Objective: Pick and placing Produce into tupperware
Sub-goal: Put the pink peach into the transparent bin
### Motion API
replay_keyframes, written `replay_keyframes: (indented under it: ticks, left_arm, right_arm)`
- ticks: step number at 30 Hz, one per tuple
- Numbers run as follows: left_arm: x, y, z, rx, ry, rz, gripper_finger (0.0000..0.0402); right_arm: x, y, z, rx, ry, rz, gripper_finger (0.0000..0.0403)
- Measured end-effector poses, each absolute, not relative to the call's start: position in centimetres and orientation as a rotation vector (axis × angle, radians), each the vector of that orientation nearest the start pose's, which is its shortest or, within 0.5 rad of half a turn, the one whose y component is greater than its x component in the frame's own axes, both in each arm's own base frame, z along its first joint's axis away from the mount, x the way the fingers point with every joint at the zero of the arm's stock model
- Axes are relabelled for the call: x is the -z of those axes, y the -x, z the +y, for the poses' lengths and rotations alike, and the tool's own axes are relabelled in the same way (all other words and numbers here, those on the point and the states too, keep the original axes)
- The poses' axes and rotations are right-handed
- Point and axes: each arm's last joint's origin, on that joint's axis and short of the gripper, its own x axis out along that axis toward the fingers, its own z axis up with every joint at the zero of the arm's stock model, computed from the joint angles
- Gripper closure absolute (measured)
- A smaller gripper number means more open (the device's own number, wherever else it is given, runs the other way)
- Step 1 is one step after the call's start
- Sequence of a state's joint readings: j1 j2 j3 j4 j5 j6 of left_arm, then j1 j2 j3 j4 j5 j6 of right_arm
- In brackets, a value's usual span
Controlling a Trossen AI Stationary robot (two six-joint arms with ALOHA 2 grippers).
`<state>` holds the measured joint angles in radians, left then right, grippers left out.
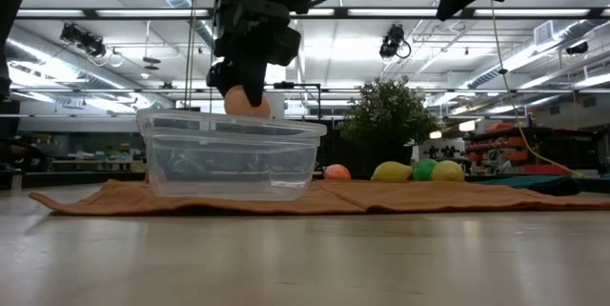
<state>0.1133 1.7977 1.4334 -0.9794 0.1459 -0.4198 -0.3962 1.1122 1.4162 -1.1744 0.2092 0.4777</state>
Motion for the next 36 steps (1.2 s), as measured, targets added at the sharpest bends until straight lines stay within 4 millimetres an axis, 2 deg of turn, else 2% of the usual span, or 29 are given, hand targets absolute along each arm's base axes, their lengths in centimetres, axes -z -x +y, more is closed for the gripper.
replay_keyframes:
  ticks: [6,15,25,36]
  left_arm:
    - [-23.5,-35.1,1.3,-0.326,0.558,1.323,0.0149]
    - [-23.6,-35.6,-2.2,-0.354,0.56,1.269,0.0157]
    - [-23.6,-35.7,-3.2,-0.457,0.43,1.191,0.0159]
    - [-19.6,-37.0,-3.4,-0.511,0.366,1.288,0.0159]
  right_arm:
    - [-39.6,-16.3,-7.5,0.766,-0.509,0.748,0.0402]
    - [-39.4,-16.1,-7.2,0.763,-0.503,0.798,0.0402]
    - [-39.4,-16.8,-5.5,0.683,-0.492,0.805,0.0402]
    - [-39.4,-17.1,-4.3,0.631,-0.486,0.809,0.0402]
